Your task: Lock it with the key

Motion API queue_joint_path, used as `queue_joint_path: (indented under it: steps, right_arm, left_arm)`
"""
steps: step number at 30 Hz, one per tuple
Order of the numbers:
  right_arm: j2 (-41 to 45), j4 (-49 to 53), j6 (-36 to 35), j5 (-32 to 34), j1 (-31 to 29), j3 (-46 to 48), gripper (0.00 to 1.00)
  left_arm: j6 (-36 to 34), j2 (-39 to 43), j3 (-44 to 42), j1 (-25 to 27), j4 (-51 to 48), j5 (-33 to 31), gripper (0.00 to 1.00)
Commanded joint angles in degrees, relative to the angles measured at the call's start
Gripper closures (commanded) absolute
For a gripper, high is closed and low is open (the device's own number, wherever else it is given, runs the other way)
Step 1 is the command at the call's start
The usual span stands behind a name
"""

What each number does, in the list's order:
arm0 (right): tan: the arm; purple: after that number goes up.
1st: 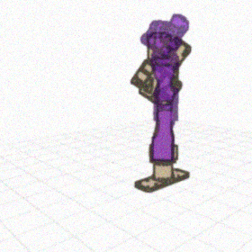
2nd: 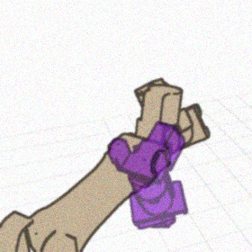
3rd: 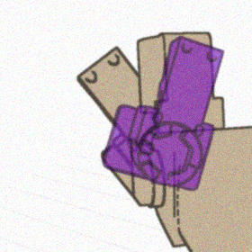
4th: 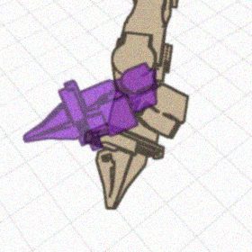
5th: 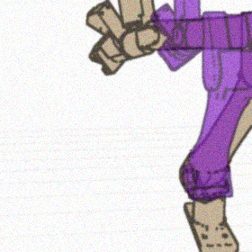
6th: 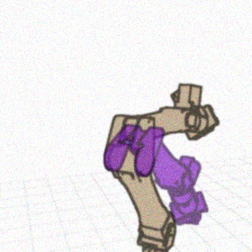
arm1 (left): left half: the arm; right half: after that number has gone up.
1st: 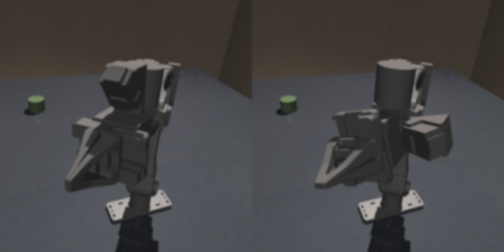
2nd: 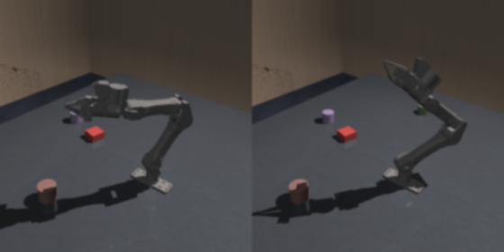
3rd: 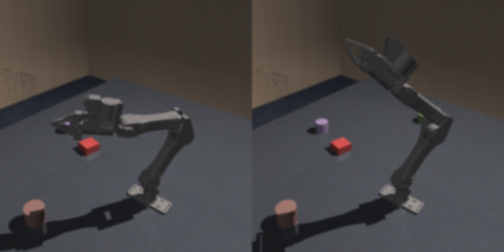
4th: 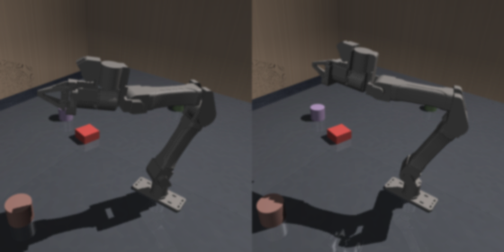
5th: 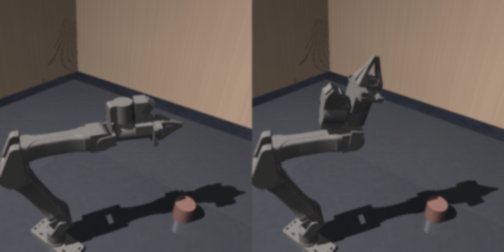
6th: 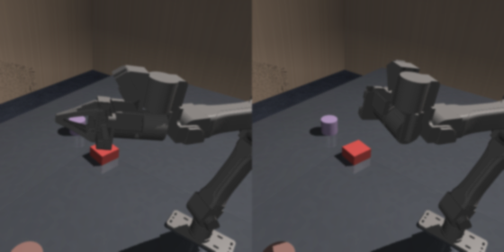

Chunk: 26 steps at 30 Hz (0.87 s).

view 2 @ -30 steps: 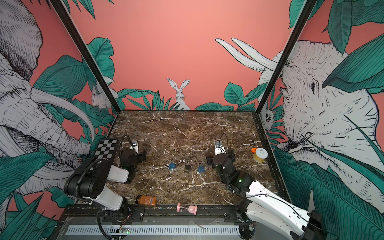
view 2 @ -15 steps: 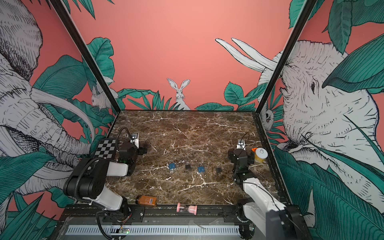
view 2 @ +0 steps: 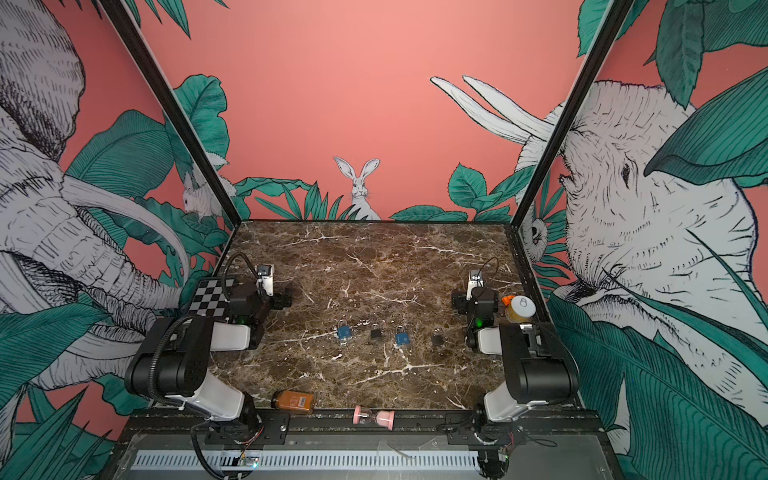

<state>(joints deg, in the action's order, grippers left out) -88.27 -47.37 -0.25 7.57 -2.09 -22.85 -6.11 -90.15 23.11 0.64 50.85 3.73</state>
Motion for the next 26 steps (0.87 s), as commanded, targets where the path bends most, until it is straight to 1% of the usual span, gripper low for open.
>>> queue_joint_path:
  steps: [1, 4, 18, 21, 26]
  right_arm:
    - [0.22, -1.29, -0.28, -1.97, 0.36, -0.48, 0.02]
    - [0.74, 0.03, -0.26, -1.84, 0.36, -0.63, 0.02]
    - [0.73, -0.53, -0.34, -1.77, 0.33, -0.52, 0.02]
    - [0.63, -0.44, -0.36, -1.72, 0.33, -0.54, 0.02]
    - [0.57, -0.44, -0.32, -1.75, 0.33, -0.55, 0.02]
  left_arm:
    - [-0.91, 1.05, 0.53, -0.04, -0.86, 1.39, 0.02]
    - [-0.89, 1.17, 0.25, -0.03, -0.51, 1.34, 0.02]
    - [-0.98, 0.91, 0.73, -0.01, -1.11, 1.21, 0.02]
    - [-0.56, 0.63, 1.15, 0.11, -1.62, -0.65, 0.02]
    - [-0.4, 1.11, 0.58, 0.14, -1.04, -0.73, 0.02]
